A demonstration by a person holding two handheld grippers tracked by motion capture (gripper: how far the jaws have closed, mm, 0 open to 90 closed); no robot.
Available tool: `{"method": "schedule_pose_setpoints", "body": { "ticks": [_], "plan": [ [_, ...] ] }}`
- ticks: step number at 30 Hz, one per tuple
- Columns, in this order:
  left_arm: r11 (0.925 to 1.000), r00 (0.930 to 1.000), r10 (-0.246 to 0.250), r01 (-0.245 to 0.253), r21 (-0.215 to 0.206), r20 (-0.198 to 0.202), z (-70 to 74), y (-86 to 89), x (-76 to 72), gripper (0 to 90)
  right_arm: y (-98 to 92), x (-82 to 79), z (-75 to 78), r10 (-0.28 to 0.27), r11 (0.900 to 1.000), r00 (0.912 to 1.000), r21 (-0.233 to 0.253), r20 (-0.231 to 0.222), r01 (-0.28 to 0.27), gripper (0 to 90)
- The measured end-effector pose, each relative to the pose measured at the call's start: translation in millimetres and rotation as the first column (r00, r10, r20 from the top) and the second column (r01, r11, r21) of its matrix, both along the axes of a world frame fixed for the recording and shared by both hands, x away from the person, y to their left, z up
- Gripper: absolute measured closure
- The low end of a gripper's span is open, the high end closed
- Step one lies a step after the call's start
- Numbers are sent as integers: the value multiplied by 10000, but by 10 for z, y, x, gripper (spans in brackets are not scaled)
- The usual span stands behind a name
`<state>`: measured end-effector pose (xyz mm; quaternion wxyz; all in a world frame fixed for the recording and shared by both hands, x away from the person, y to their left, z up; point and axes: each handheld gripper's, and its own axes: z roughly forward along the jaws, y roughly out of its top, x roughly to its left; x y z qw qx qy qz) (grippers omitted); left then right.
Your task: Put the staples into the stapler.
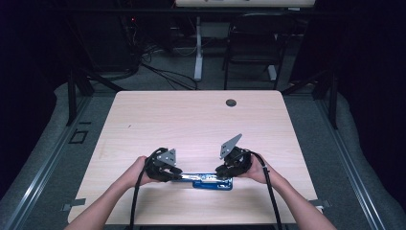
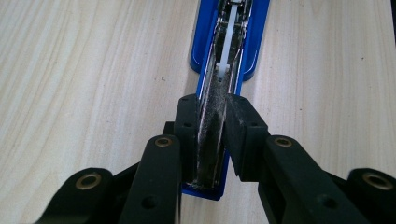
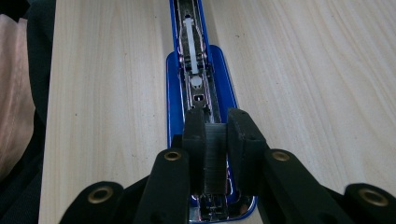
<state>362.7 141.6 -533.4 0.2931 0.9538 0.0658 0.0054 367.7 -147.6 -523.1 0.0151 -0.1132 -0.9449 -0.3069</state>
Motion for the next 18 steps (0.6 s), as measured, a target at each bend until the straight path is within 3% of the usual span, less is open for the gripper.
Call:
{"method": "schedule_pose_setpoints", "body": {
  "ticks": [8,18],
  "plan": [
    [10000,10000,3,-3,14,5,1,-2,-2,751,9,-33,10,157,9998,9997,126,187,-159,785],
    [10000,10000,-3,3,13,-1,1,-2,-1,752,7,-33,-13,405,9987,9986,-313,328,-395,786]
  ]
}}
